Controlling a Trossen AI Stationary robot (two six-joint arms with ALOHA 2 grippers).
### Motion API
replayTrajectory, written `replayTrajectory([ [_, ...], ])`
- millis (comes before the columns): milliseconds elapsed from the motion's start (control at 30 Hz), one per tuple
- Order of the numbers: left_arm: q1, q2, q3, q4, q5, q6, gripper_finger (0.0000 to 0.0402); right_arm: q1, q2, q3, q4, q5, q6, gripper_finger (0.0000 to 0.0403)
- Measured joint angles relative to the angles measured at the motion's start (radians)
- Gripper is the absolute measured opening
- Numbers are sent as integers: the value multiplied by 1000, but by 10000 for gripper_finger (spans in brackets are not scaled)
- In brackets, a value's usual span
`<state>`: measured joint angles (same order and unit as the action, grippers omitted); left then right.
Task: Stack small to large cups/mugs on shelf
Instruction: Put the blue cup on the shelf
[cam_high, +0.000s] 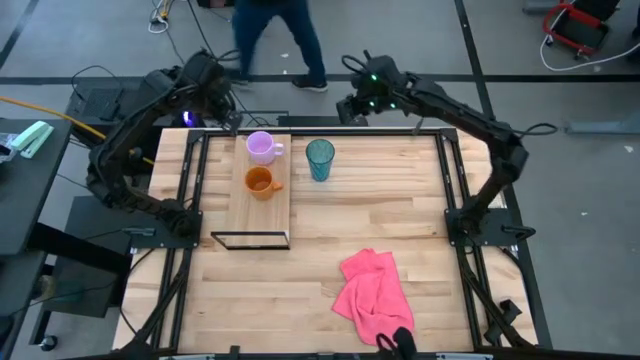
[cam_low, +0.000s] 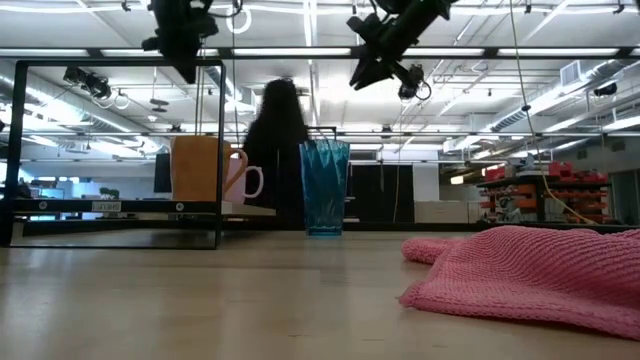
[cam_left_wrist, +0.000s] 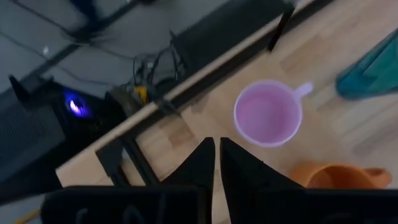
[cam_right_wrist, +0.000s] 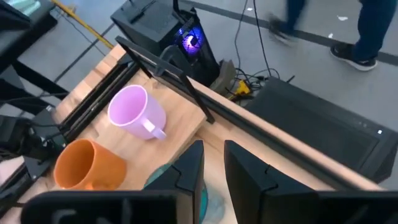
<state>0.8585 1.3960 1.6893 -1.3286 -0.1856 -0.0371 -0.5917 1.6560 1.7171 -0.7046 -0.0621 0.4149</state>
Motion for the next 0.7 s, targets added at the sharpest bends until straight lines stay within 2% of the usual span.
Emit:
replayTrajectory([
  [200,45,-54,-147,55,20,-4,27,-2,161,254,-205,-3,-90,71],
  [333,76,-112,-221,93,73,-4,31,-1,239,361,-325,-23,-138,71],
  [700,133,-220,-291,126,98,-29,26,50,352,396,-407,-82,-200,71],
])
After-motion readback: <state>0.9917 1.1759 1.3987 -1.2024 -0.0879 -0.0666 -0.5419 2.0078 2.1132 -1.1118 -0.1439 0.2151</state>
